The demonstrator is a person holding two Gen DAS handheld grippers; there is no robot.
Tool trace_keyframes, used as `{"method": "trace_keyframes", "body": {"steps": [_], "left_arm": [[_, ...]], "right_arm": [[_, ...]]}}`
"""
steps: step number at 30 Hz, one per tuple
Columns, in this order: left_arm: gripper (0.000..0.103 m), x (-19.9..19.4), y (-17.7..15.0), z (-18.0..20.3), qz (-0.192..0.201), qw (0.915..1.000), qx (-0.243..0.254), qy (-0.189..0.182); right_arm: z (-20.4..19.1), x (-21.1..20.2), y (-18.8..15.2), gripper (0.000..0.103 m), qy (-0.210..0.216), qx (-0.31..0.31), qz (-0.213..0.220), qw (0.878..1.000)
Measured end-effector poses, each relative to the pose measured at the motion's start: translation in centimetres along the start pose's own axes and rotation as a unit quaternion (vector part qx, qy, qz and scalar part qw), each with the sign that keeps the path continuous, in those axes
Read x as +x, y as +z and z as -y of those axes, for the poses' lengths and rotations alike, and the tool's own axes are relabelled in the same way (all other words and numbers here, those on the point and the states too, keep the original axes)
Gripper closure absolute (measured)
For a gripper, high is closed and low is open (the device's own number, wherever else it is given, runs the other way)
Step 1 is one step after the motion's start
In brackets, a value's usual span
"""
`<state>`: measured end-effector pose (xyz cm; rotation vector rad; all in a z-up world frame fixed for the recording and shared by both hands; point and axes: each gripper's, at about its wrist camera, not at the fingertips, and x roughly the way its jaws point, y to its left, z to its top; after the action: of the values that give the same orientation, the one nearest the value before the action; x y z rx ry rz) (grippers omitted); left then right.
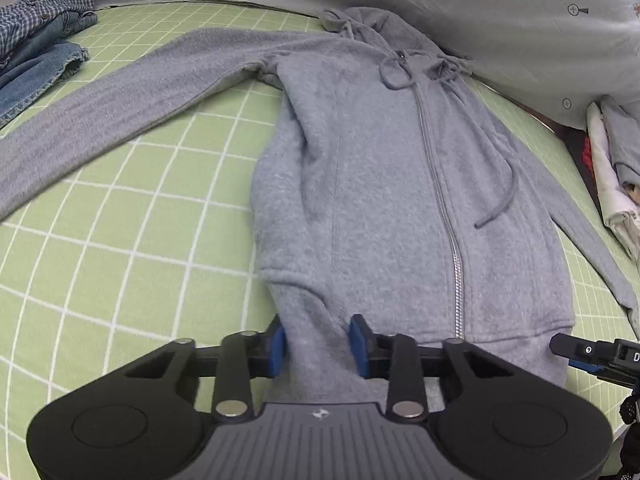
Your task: Fold clothes
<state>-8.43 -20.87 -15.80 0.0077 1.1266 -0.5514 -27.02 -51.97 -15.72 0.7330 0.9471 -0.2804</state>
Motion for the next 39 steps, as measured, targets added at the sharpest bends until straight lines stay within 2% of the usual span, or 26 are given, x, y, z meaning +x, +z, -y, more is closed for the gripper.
{"method": "trace_keyframes", "body": {"steps": [1, 2, 3, 5, 8, 14, 18, 23, 25, 26, 27, 29, 31, 35, 39], "left_arm": [[0.088, -0.2, -0.1, 0.1, 0.001, 0.9999, -0.012, 0.001], [0.091, -0.4, -0.2, 0.2, 0.002, 0.9997, -0.026, 0.001], [0.092, -0.8, -0.2, 0.3, 0.005, 0.9993, -0.038, 0.001], [0.093, -1.9, 0.2, 0.8, 0.012, 0.9985, -0.053, -0.002], [0.094, -4.2, 1.4, 1.7, 0.029, 0.9977, -0.058, -0.020], [0.094, -6.6, 6.0, 2.5, 0.068, 0.9932, -0.067, -0.067], [0.095, -6.1, 11.0, 2.6, 0.095, 0.9887, -0.077, -0.087], [0.095, -3.5, 19.1, 2.8, 0.128, 0.9815, -0.096, -0.105], [0.083, -1.4, 22.3, 2.2, 0.140, 0.9770, -0.123, -0.104], [0.080, -0.1, 23.6, 1.3, 0.141, 0.9756, -0.138, -0.097], [0.075, 0.9, 24.8, 0.7, 0.136, 0.9760, -0.146, -0.087], [0.064, 2.2, 26.5, 0.2, 0.140, 0.9788, -0.135, -0.063], [0.050, 3.0, 27.2, 0.0, 0.151, 0.9818, -0.109, -0.037], [0.050, 5.1, 26.3, -0.6, 0.129, 0.9891, -0.071, 0.009], [0.050, 7.2, 24.2, -0.7, 0.088, 0.9940, -0.057, 0.030]], "right_arm": [[-0.3, 0.0, -0.3, 0.083, -0.002, -0.006, -0.009, 1.000], [-0.6, 0.0, -0.5, 0.096, -0.003, -0.013, -0.017, 1.000], [-0.6, -0.2, -0.7, 0.099, 0.002, -0.011, -0.020, 1.000], [-0.9, -1.1, -0.6, 0.100, 0.013, -0.013, -0.019, 1.000], [-2.2, -2.4, 1.6, 0.100, 0.031, -0.017, 0.006, 0.999], [-4.8, -4.9, 6.2, 0.100, 0.067, -0.025, 0.060, 0.996], [-6.6, -6.0, 9.8, 0.100, 0.087, -0.025, 0.097, 0.991], [-7.6, -2.9, 17.2, 0.100, 0.087, 0.013, 0.147, 0.985], [-7.7, -0.9, 20.4, 0.096, 0.082, 0.028, 0.175, 0.981], [-7.8, 0.2, 21.8, 0.086, 0.071, 0.034, 0.181, 0.980], [-7.9, 1.3, 23.1, 0.072, 0.057, 0.039, 0.184, 0.980], [-8.7, 2.7, 24.8, 0.062, 0.022, 0.030, 0.189, 0.981], [-9.4, 3.9, 25.8, 0.059, -0.009, 0.015, 0.193, 0.981], [-10.6, 6.4, 24.5, 0.055, -0.057, -0.050, 0.169, 0.983], [-12.3, 9.8, 23.1, 0.053, -0.061, -0.104, 0.121, 0.985]]}}
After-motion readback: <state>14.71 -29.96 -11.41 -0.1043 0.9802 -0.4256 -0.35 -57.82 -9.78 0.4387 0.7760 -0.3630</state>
